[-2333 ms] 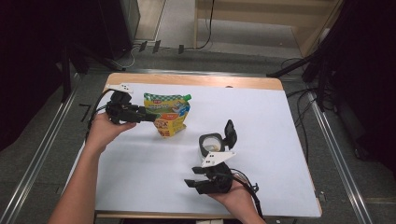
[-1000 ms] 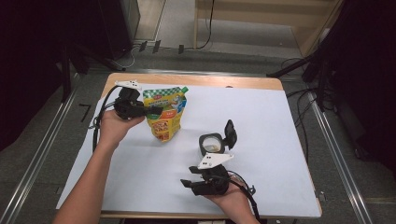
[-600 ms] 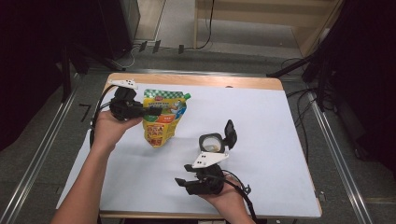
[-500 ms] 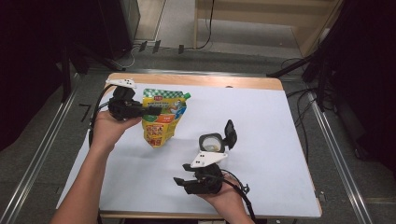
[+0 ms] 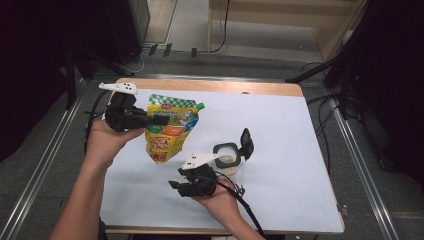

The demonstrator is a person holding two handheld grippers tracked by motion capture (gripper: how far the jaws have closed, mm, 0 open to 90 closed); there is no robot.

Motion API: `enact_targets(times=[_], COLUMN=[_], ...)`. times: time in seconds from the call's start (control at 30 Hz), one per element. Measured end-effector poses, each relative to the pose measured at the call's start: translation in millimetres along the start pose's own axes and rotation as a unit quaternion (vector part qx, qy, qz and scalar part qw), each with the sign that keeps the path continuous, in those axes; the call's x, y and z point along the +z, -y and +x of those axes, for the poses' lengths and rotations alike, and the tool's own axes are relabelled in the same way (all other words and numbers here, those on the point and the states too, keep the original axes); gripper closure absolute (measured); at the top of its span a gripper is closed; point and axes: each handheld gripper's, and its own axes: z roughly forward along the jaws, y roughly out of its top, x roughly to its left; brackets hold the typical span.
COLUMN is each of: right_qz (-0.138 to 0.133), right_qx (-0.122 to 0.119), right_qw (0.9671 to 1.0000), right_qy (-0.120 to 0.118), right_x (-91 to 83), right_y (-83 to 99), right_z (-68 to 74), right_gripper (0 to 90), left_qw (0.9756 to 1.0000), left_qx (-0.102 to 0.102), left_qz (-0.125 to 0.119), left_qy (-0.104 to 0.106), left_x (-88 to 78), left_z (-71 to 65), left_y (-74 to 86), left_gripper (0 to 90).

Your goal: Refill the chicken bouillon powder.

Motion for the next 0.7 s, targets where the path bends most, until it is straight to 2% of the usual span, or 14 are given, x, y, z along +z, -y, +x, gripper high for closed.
enact_targets(times=[0.07,0.13,0.23,0.3,0.33,0.43,0.47,0.5,0.53,0.6,0.7], right_qz=[-0.001,-0.002,-0.011,-0.014,-0.015,-0.018,-0.029,-0.029,-0.041,-0.052,-0.055], right_qx=[0.008,0.017,0.044,0.046,0.043,0.047,0.055,0.055,0.063,0.065,0.065], right_qw=[0.9999,0.9996,0.9986,0.9984,0.9979,0.9971,0.9960,0.9960,0.9946,0.9935,0.9926], right_qy=[0.012,0.022,0.027,0.029,0.045,0.057,0.064,0.064,0.071,0.078,0.087], right_x=[8.1,15.1,22.7,24.8,30.0,34.2,36.7,36.7,36.8,37.1,37.7], right_y=[-0.5,-0.8,-1.9,-2.3,-4.2,-7.1,-10.0,-10.0,-12.0,-12.4,-12.1], right_z=[-4.9,-10.4,-16.9,-18.0,-20.0,-21.9,-23.3,-23.3,-23.6,-25.1,-25.5], right_gripper=[53.0,58.4,65.2,67.4,73.5,77.8,80.8,80.8,81.9,82.9,83.0], left_qw=[1.0000,1.0000,1.0000,1.0000,0.9999,0.9999,0.9998,0.9998,0.9998,0.9996,0.9996], left_qx=[-0.001,-0.001,-0.005,-0.005,-0.006,-0.007,-0.009,-0.009,-0.011,-0.014,-0.015], left_qz=[0.000,-0.001,-0.001,-0.001,-0.002,-0.001,0.000,0.000,0.002,0.002,0.000], left_qy=[0.000,0.001,0.007,0.006,0.011,0.014,0.015,0.015,0.019,0.023,0.025], left_x=[-2.6,-5.2,-8.4,-9.3,-11.1,-12.4,-12.8,-12.8,-12.6,-13.1,-13.7], left_z=[-2.6,-4.7,-6.4,-7.5,-9.1,-10.4,-11.4,-11.4,-11.8,-12.2,-13.1], left_y=[0.1,0.4,0.7,0.5,0.2,0.1,0.5,0.5,0.7,0.7,0.5], left_gripper=[90.0,90.0,90.0,90.0,90.0,90.0,90.0,90.0,90.0,90.0,90.0])
